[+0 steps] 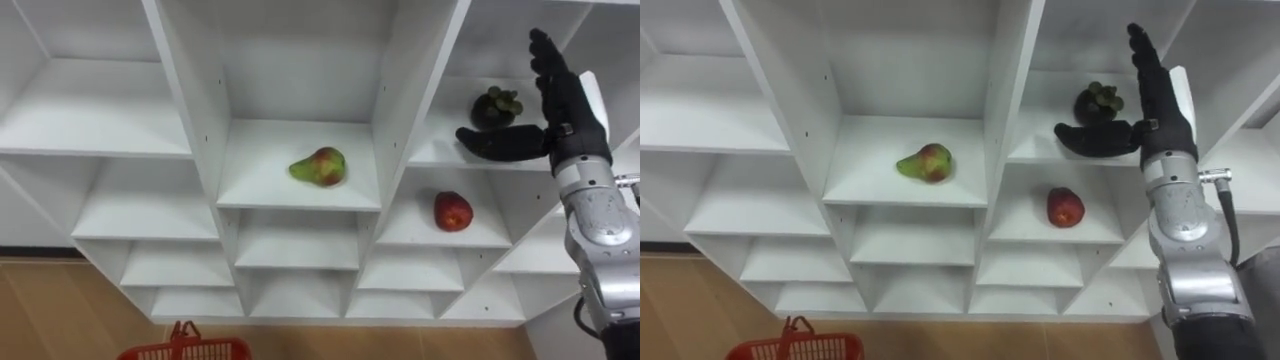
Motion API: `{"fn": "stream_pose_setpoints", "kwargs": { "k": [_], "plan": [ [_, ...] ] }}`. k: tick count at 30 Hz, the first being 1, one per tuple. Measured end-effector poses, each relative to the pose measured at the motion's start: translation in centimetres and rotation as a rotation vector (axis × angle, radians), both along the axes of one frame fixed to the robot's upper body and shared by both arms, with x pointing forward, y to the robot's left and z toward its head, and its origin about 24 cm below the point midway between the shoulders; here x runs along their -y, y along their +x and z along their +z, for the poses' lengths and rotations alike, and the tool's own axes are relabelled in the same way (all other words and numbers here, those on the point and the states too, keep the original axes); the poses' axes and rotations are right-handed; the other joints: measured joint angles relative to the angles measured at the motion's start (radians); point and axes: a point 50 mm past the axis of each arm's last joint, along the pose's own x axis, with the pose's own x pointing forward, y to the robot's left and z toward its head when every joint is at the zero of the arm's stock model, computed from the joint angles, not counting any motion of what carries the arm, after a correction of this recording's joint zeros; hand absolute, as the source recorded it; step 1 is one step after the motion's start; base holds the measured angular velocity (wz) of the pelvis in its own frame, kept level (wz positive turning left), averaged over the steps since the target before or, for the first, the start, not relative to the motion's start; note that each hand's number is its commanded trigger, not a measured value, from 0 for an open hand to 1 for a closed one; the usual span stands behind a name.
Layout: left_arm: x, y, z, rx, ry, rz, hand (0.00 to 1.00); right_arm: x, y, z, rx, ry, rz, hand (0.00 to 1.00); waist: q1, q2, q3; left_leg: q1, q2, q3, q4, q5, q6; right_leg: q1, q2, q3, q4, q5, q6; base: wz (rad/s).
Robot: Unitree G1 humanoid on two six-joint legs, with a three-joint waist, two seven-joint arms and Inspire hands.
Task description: Collect fruits from the closet
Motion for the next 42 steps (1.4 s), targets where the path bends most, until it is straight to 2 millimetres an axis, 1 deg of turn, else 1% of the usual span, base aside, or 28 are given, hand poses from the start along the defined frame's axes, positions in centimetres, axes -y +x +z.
{"fn": "stream_pose_setpoints", "kwargs": {
  "k": [1,5,10,13,15,17,20,28,32,34,42],
  "plan": [
    [0.0,0.0,0.0,-0.002,0.001,0.001,1.00,0.1,0.0,-0.3,-0.016,0.001,0.003,0.00,-0.002,-0.003,-0.0013,-0.002,-0.001,-0.008,0.000,0.000,0.000,0.002,0.000,-0.005,-0.004,0.000,0.000,0.12],
    [0.0,-0.1,-0.1,-0.015,0.001,0.009,1.00,0.4,-0.2,-1.6,-0.099,0.009,0.022,0.00,0.003,-0.005,-0.0006,-0.003,-0.001,-0.010,0.000,0.000,0.000,0.003,0.000,-0.005,-0.005,0.000,0.000,0.02],
    [-0.1,0.1,0.0,-0.012,0.003,0.017,1.00,0.7,-0.2,-1.8,-0.128,0.019,0.039,0.00,0.002,-0.008,0.0012,-0.003,-0.001,-0.010,-0.001,0.000,0.000,0.003,0.001,-0.003,-0.004,0.000,0.000,0.00],
    [-0.3,0.0,0.0,-0.017,0.004,0.028,1.00,0.8,-0.2,-2.0,-0.153,0.040,0.046,0.00,0.003,-0.015,0.0042,-0.005,-0.001,-0.010,-0.001,0.000,0.000,0.001,0.001,0.002,-0.005,0.000,0.000,0.00],
    [-0.4,-0.2,0.0,-0.027,0.008,0.034,1.00,0.9,-0.1,-2.0,-0.160,0.046,0.049,0.00,0.003,-0.021,0.0030,-0.007,-0.001,-0.010,-0.001,0.000,0.000,0.000,0.001,0.004,-0.006,0.000,0.000,0.00],
    [-0.7,-0.5,0.0,-0.031,0.011,0.054,1.00,1.0,0.3,-2.1,-0.182,0.054,0.062,0.00,0.004,-0.029,-0.0027,-0.014,-0.001,-0.011,0.000,0.000,0.000,-0.001,0.002,0.004,-0.008,0.000,0.000,0.00],
    [-1.0,-0.7,0.0,-0.034,0.014,0.072,1.00,1.2,0.9,-2.1,-0.205,0.079,0.071,0.00,0.003,-0.037,-0.0080,-0.015,-0.001,-0.012,0.000,0.000,0.000,-0.001,0.002,0.004,-0.008,0.000,0.000,0.00],
    [-1.1,-0.7,0.0,-0.037,0.025,0.078,1.00,1.6,1.0,-1.9,-0.218,0.086,0.092,0.00,0.008,-0.037,-0.0083,-0.014,0.001,-0.012,0.001,0.000,0.000,-0.001,0.004,0.001,-0.007,0.001,-0.001,0.00],
    [-1.1,-0.7,0.0,-0.043,0.032,0.083,1.00,1.7,1.0,-1.9,-0.224,0.085,0.096,0.00,0.010,-0.032,-0.0053,-0.014,0.001,-0.012,0.001,0.000,0.000,0.000,0.004,-0.001,-0.006,0.001,-0.002,0.00],
    [-1.2,-0.8,0.0,-0.045,0.034,0.083,1.00,1.8,1.2,-1.9,-0.227,0.087,0.093,0.00,0.009,-0.032,-0.0051,-0.014,0.002,-0.012,0.001,0.000,0.000,0.000,0.005,-0.001,-0.006,0.002,-0.002,0.00],
    [-1.2,-0.7,0.0,-0.047,0.033,0.083,1.00,1.7,1.3,-1.7,-0.228,0.086,0.101,0.00,0.009,-0.032,-0.0055,-0.015,0.002,-0.012,0.001,0.000,0.000,-0.001,0.005,-0.001,-0.006,0.002,-0.003,0.00]
  ]
}}
